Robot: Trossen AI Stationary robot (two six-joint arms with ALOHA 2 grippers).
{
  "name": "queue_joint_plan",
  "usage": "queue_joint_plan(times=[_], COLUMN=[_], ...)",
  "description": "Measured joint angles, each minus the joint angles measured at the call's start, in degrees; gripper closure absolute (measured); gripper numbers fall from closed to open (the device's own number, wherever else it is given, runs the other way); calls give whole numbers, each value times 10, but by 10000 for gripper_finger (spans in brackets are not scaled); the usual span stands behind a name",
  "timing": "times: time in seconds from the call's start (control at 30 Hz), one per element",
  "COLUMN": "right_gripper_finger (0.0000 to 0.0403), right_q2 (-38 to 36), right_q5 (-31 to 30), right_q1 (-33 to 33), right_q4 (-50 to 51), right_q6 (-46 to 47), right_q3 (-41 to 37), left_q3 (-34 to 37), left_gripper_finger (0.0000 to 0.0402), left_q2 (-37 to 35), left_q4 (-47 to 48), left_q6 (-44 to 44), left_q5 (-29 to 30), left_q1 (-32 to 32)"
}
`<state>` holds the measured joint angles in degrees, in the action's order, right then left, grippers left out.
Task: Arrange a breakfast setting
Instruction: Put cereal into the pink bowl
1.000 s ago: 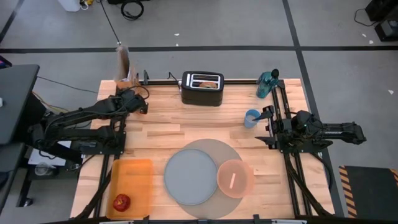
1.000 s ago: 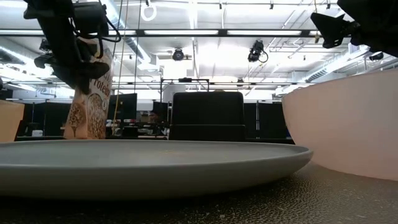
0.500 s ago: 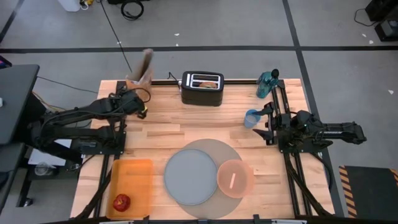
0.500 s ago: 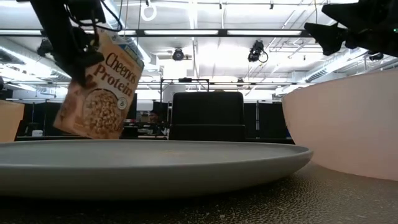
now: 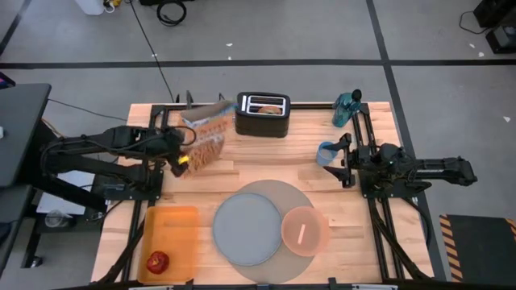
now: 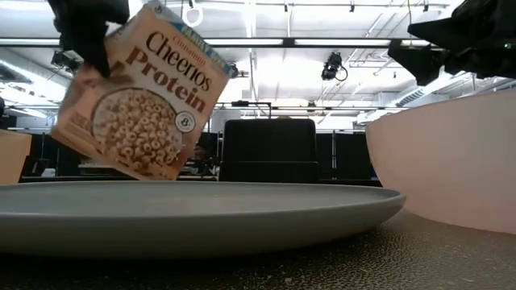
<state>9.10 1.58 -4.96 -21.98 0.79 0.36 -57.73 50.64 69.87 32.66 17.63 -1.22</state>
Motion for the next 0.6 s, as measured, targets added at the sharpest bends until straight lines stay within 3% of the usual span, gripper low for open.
queue_joint_plan(times=[0.13,0.27,0.43,0.6], right_gripper_finger=[56,56,56,56], right_q2=[2,10,45,108], right_q5=[7,-9,-70,-163], right_q1=[10,40,96,164], right_q4=[-4,-4,-3,-4], right_q6=[67,93,93,85], right_q3=[0,0,20,57], left_q3=[-10,-37,-118,-224], left_gripper_finger=[392,391,390,390], left_q2=[9,52,141,235], left_q4=[-24,-52,-41,37], left_q6=[-2,-23,-55,-81], left_q5=[-53,-48,-41,-44], left_q1=[57,105,143,154])
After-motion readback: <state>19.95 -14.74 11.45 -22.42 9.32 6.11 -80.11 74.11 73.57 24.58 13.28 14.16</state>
